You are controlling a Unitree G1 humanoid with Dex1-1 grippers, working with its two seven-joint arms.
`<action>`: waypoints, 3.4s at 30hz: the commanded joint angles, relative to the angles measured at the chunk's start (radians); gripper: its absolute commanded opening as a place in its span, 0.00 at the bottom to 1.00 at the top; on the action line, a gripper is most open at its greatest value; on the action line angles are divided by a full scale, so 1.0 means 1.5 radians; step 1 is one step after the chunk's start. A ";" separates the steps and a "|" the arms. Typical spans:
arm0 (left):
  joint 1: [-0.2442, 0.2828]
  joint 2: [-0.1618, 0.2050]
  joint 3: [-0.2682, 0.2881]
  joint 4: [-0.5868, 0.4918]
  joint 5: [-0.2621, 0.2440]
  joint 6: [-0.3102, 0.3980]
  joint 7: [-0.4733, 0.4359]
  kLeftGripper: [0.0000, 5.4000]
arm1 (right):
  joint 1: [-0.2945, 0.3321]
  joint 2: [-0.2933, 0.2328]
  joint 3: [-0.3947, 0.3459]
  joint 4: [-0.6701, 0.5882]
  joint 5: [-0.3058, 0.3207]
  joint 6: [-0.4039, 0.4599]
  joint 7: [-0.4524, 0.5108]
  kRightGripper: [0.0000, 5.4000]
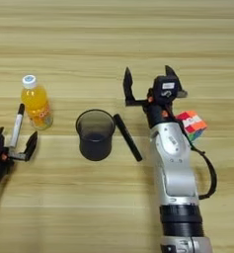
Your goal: Move the objects on the table
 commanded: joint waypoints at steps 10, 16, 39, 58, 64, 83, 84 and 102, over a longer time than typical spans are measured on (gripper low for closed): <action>-0.001 0.000 -0.015 -0.031 -0.005 -0.086 -0.030 0.99 | 0.020 -0.023 -0.049 0.069 0.008 -0.028 -0.007 1.00; 0.001 0.003 -0.029 -0.029 0.002 -0.110 -0.039 0.99 | 0.015 -0.025 -0.052 0.079 0.012 -0.034 -0.008 1.00; -0.107 -0.003 -0.033 0.119 0.013 -0.160 -0.031 0.99 | 0.014 -0.014 -0.042 0.083 0.013 -0.049 -0.014 1.00; -0.196 -0.002 -0.021 0.226 0.013 -0.150 -0.041 0.99 | 0.024 0.002 -0.034 0.075 0.007 -0.053 -0.023 1.00; -0.228 -0.008 -0.016 0.278 0.016 -0.161 -0.041 0.99 | 0.028 0.004 -0.028 0.069 0.008 -0.051 -0.025 1.00; -0.285 -0.023 -0.005 0.424 0.017 -0.211 -0.057 0.99 | 0.035 0.004 -0.026 0.054 0.012 -0.045 -0.028 1.00; -0.286 -0.024 -0.003 0.427 0.015 -0.212 -0.058 0.99 | 0.035 0.004 -0.026 0.054 0.012 -0.045 -0.028 1.00; -0.286 -0.036 0.007 0.432 -0.024 -0.239 -0.123 0.63 | 0.034 0.005 -0.023 0.054 0.010 -0.042 -0.029 1.00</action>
